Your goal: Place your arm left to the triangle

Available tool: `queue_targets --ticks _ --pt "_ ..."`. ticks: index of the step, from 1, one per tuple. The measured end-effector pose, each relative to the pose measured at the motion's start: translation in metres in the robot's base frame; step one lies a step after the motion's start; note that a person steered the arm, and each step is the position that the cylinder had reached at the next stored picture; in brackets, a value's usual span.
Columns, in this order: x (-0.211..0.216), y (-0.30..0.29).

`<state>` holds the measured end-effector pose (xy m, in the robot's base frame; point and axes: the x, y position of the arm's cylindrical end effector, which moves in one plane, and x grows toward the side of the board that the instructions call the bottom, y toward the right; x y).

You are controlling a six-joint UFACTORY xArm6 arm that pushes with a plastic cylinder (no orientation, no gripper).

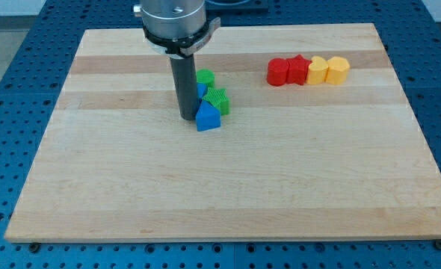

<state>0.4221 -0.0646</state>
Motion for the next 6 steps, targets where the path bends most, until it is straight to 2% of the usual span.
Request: queue_targets --ticks 2,3,5,6 --pt "0.000 0.051" --pt "0.000 0.052" --pt "0.001 -0.018" --pt "0.023 -0.020"
